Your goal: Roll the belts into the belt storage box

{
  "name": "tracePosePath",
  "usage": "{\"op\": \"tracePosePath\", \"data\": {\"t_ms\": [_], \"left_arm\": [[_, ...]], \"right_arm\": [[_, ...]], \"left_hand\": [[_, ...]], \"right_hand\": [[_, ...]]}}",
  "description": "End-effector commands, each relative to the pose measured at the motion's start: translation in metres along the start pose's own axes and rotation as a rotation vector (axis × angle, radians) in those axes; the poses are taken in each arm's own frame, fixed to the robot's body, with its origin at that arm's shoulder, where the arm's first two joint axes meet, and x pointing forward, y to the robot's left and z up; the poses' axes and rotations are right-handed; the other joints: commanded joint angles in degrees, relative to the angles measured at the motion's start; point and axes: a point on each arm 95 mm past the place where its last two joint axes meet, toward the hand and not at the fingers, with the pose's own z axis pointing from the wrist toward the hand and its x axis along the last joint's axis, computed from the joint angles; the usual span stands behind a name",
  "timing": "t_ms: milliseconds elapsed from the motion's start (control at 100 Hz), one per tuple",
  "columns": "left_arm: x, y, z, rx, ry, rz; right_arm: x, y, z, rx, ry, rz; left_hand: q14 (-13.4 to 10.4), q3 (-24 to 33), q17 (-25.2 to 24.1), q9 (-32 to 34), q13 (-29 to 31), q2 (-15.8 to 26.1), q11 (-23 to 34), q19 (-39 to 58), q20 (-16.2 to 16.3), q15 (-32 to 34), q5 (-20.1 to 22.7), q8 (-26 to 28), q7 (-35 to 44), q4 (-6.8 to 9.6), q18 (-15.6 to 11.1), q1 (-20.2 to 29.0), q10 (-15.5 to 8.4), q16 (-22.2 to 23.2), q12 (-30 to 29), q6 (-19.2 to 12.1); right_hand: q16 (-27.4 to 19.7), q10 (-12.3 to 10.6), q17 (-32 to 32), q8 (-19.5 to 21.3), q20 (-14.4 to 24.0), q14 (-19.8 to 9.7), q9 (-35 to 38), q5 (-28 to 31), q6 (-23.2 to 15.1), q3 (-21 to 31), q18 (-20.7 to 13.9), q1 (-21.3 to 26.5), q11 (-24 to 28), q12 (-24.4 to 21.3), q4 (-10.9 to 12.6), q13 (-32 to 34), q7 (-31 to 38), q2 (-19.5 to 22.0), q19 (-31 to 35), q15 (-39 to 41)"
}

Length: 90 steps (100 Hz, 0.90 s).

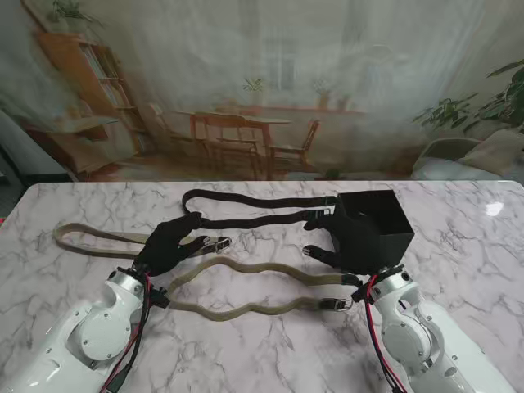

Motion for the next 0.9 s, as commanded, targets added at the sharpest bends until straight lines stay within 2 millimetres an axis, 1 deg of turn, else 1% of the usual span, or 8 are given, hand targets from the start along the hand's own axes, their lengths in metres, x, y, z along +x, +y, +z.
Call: {"op": "tracePosePath", "data": {"t_ms": [0,390,540,630,710,740,800,890], "left_arm": [[0.004,0.002,-0.001,-0.009,0.011,-0.004],[0.005,0.001,-0.004,-0.009,0.017,0.001],[0.006,0.0,-0.006,-0.01,0.024,0.008],[0.006,0.0,-0.006,-0.006,0.027,0.008],[0.005,0.0,-0.005,-0.008,0.021,0.008],[0.005,0.0,-0.004,-0.01,0.018,0.007],[0.005,0.0,-0.003,-0.013,0.015,0.006],[0.005,0.001,-0.002,-0.018,0.016,0.008]], "right_arm": [[0.004,-0.001,-0.003,0.005,0.008,0.003],[0.006,0.003,-0.017,0.023,0.011,-0.045],[0.002,0.0,-0.032,0.085,0.013,-0.123],[0.003,-0.003,-0.043,0.131,0.016,-0.167],[0.001,-0.006,-0.052,0.169,0.011,-0.204],[0.0,-0.008,-0.055,0.185,0.008,-0.212],[0.0,-0.011,-0.06,0.217,0.001,-0.236],[-0.002,-0.016,-0.066,0.245,-0.004,-0.283]], "left_hand": [[-0.2,-1.8,-0.1,1.1,0.7,2.4,0.3,-0.4,1.0,0.3,0.3,0.0,-0.3,-1.64,0.4,-0.8,-0.6,0.5,0.6,-0.4],[-0.1,-1.8,-0.1,1.1,0.9,2.4,0.3,-0.5,1.0,0.3,0.4,0.0,-0.3,-1.64,0.5,-0.7,-0.5,0.5,0.5,-0.4],[-0.1,-1.8,0.0,1.3,1.1,2.4,0.3,-0.5,1.1,0.4,0.5,0.0,-0.3,-1.64,0.6,-0.8,-0.6,0.6,0.5,-0.5],[-0.1,-1.8,0.1,1.3,1.1,2.4,0.3,-0.5,1.1,0.4,0.5,0.0,-0.3,-1.63,0.6,-0.8,-0.6,0.6,0.5,-0.5],[0.0,-1.8,0.0,1.2,1.1,2.4,0.3,-0.5,1.1,0.4,0.5,0.1,-0.3,-1.64,0.6,-0.8,-0.6,0.6,0.5,-0.4],[-0.1,-1.8,0.0,1.2,1.1,2.4,0.3,-0.5,1.1,0.4,0.5,0.1,-0.3,-1.63,0.6,-0.7,-0.6,0.6,0.5,-0.4],[-0.1,-1.7,0.0,1.2,1.1,2.4,0.3,-0.5,1.1,0.4,0.5,0.1,-0.3,-1.62,0.5,-0.7,-0.6,0.6,0.5,-0.5],[-0.1,-1.7,0.0,1.3,1.2,2.4,0.4,-0.5,1.1,0.4,0.6,0.1,-0.3,-1.62,0.6,-0.7,-0.7,0.6,0.5,-0.4]], "right_hand": [[-0.6,0.0,-0.9,-0.9,-0.1,-0.3,-2.1,-1.4,1.0,-0.6,0.9,0.2,1.1,0.0,1.2,-1.1,0.8,2.0,-1.1,-1.0],[-0.2,0.4,-1.0,-0.8,0.5,-0.2,-2.6,-1.1,0.9,-0.7,0.9,0.3,1.8,0.8,1.2,-1.5,0.9,1.6,-0.5,-0.4],[-0.1,0.7,-1.1,-0.9,0.7,-0.2,-5.0,-2.7,1.2,-0.4,0.7,0.1,1.9,1.1,1.1,-2.2,0.4,0.4,-0.3,-0.4],[0.1,0.6,-1.1,-1.3,1.0,-0.6,-5.5,-6.5,3.5,0.8,0.6,-0.7,3.1,1.7,1.0,-1.9,-1.1,-0.9,-0.2,0.1],[0.8,0.6,-1.0,-1.2,1.1,-0.7,-5.9,-6.9,4.2,1.8,0.4,-1.0,4.5,2.6,0.9,-1.7,-1.2,-2.2,0.0,1.2],[0.9,0.9,-1.1,-1.1,1.2,-0.7,-6.7,-6.7,4.2,2.0,0.4,-1.1,4.3,2.6,0.9,-1.9,-1.1,-2.6,0.0,1.3],[1.1,2.9,-1.7,-0.4,1.4,-0.4,-14.1,-6.0,2.7,4.0,-0.1,-2.1,3.8,2.7,0.4,-4.5,-0.1,-3.9,0.0,1.4],[1.3,3.7,-1.7,0.1,1.8,-0.5,-16.8,-5.2,1.9,5.3,-0.5,-3.0,4.0,2.3,0.2,-5.5,0.6,-5.5,0.5,2.0]]}}
